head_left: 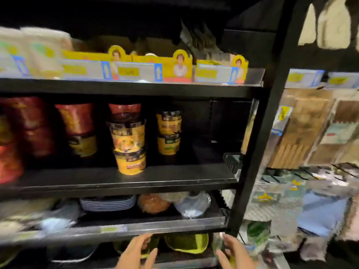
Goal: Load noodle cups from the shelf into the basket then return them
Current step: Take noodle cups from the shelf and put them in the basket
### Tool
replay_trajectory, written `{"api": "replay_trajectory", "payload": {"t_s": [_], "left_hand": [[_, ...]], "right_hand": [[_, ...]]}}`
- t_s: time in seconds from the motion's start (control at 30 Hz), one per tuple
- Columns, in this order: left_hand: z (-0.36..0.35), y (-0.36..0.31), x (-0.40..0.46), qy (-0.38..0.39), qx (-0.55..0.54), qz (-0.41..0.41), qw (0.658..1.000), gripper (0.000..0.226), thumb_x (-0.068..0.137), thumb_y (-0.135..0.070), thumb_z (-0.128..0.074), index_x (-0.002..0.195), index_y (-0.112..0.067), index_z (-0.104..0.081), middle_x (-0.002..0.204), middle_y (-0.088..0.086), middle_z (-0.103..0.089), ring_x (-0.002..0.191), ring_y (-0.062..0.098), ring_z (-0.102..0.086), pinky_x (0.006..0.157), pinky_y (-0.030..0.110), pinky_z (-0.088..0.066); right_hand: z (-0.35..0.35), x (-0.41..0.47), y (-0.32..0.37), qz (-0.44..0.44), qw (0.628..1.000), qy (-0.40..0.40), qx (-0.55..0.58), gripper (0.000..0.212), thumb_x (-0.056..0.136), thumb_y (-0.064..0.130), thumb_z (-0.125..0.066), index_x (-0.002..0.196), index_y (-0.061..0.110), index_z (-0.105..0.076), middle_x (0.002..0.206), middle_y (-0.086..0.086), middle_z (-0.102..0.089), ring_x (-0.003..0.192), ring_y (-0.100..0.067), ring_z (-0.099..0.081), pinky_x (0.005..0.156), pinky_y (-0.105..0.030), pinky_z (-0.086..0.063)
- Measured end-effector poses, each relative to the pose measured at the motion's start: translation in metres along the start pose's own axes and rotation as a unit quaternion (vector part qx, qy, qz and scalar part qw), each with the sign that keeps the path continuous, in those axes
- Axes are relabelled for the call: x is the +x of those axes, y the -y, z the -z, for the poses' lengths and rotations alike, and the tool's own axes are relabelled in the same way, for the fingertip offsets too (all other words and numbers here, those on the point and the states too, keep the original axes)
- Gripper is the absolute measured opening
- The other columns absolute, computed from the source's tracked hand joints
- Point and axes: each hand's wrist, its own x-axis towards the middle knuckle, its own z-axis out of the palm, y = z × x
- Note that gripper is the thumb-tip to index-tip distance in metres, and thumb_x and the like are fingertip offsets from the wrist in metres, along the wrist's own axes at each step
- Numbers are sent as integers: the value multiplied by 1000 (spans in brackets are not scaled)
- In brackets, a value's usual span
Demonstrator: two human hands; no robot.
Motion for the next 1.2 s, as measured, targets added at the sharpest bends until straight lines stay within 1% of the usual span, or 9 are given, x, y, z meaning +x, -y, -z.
{"api": "replay_trajectory", "payload": {"t_s": [0.13,0.5,0.67,0.73,0.8,0.9,1.03,1.13,1.2], "left_hand": [[35,25,14,-69,-14,-6,998,39,76,-19,-75,98,-41,-51,99,-16,-64,91,-10,-60,81,6,-38],[99,21,128,-116,-58,-84,988,39,85,-20,-64,121,-27,-49,108,-18,-53,100,-5,-51,89,16,-40],[111,12,185,-100,-110,-68,986,75,78,-28,-72,140,-17,-31,125,-15,-38,115,1,-39,96,18,-33],[111,10,203,-72,-121,-43,989,92,73,-34,-76,144,-15,-20,126,-14,-29,117,-1,-30,95,16,-30],[106,7,214,-35,-141,-29,989,87,68,-35,-79,134,-18,-26,123,-13,-33,115,0,-36,84,9,-33],[100,11,230,-7,-183,-7,983,99,45,-54,-81,123,-20,-30,117,-6,-45,113,11,-48,89,26,-46],[88,22,247,16,-191,-4,981,111,37,-67,-80,120,-2,-49,106,0,-66,100,16,-65,82,36,-56],[83,24,251,21,-168,-3,986,91,43,-60,-80,105,3,-61,86,0,-72,81,10,-69,64,27,-57],[84,25,251,0,-150,-3,989,96,40,-65,-78,107,1,-61,87,-3,-71,82,4,-67,67,22,-55]], "right_hand": [[-18,8,38,77,994,48,-54,38,83,28,-68,112,38,-45,111,11,-59,104,-6,-58,85,-11,-37],[-93,70,173,185,980,71,32,47,87,28,-63,130,28,-43,122,8,-54,108,-6,-52,87,-17,-39],[-122,95,236,212,974,48,56,74,82,36,-67,142,19,-28,128,12,-41,120,-6,-43,94,-21,-33],[-134,107,254,203,976,51,55,75,76,44,-71,133,14,-33,131,5,-45,122,-13,-45,98,-27,-39],[-142,113,268,180,981,55,48,65,67,47,-77,109,10,-44,117,-8,-55,105,-20,-56,88,-35,-49],[-150,120,284,169,983,62,34,44,64,41,-82,80,14,-51,84,-2,-61,73,-9,-59,68,-27,-50],[-155,125,287,194,977,69,47,41,67,34,-82,98,18,-59,87,5,-67,72,3,-57,72,-16,-49],[-157,126,287,202,978,47,36,56,66,37,-82,108,8,-60,94,-4,-69,84,-11,-61,82,-28,-53],[-154,127,284,213,975,21,60,54,63,36,-84,105,16,-55,93,0,-66,91,-14,-63,85,-33,-53]]}}
